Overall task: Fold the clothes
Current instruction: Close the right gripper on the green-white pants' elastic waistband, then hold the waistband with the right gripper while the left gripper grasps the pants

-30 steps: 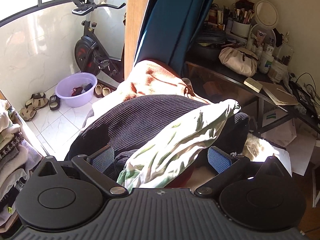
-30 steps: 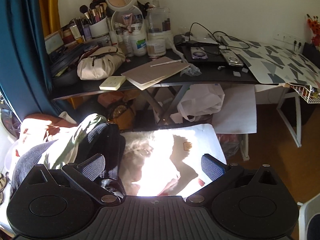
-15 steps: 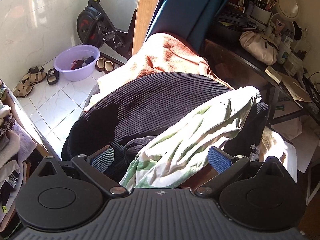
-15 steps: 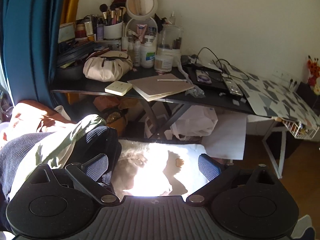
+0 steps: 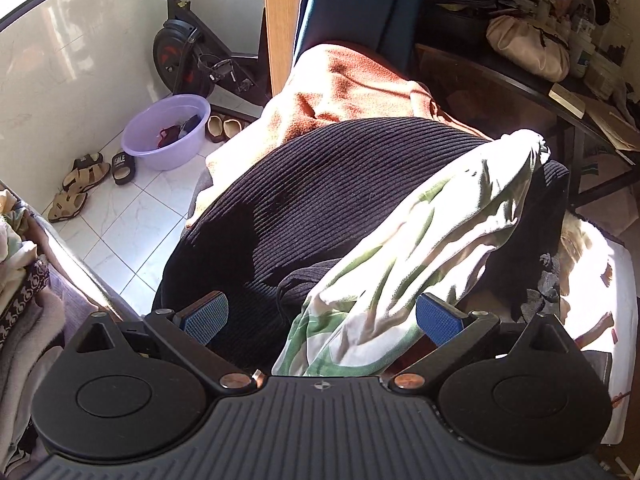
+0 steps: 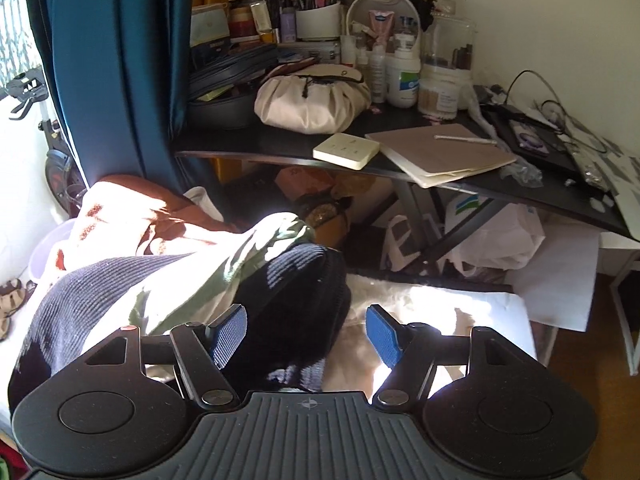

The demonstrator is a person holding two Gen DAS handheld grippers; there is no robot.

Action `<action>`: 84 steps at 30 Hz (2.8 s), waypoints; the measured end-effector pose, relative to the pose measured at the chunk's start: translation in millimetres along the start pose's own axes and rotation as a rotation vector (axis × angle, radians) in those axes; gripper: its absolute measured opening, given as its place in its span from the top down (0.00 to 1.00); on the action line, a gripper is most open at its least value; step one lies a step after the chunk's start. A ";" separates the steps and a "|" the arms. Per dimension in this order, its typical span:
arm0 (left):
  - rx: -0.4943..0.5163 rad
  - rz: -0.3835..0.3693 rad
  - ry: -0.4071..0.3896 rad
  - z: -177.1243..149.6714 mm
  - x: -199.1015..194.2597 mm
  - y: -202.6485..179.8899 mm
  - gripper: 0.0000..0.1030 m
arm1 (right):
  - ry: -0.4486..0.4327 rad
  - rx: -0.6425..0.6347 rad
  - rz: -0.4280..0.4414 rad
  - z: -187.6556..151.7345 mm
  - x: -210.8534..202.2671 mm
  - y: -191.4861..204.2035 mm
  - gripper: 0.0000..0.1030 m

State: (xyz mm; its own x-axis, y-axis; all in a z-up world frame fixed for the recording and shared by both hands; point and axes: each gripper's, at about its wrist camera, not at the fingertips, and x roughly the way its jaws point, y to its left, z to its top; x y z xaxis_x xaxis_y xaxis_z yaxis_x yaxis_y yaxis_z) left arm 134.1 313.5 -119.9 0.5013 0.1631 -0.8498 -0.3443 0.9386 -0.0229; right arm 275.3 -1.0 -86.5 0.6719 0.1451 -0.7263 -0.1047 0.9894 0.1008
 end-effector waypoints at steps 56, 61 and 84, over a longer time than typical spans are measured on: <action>-0.293 0.111 0.140 -0.6 51.4 17.9 0.01 | 0.379 0.292 0.225 -13.0 191.3 43.7 0.87; -0.435 0.007 0.186 -4.8 57.7 38.9 0.01 | 0.317 0.244 0.295 -24.0 154.8 21.4 0.97; -0.767 -0.375 0.408 -51.9 136.8 36.0 0.01 | 0.529 0.448 0.248 -103.8 130.6 -60.9 0.84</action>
State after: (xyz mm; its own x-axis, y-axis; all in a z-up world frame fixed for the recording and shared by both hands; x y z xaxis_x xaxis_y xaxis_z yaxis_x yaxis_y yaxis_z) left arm 149.1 353.8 -264.2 0.4186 -0.3642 -0.8319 -0.7181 0.4281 -0.5487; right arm 293.3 -43.1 -258.1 0.2122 0.4536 -0.8656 0.1781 0.8530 0.4907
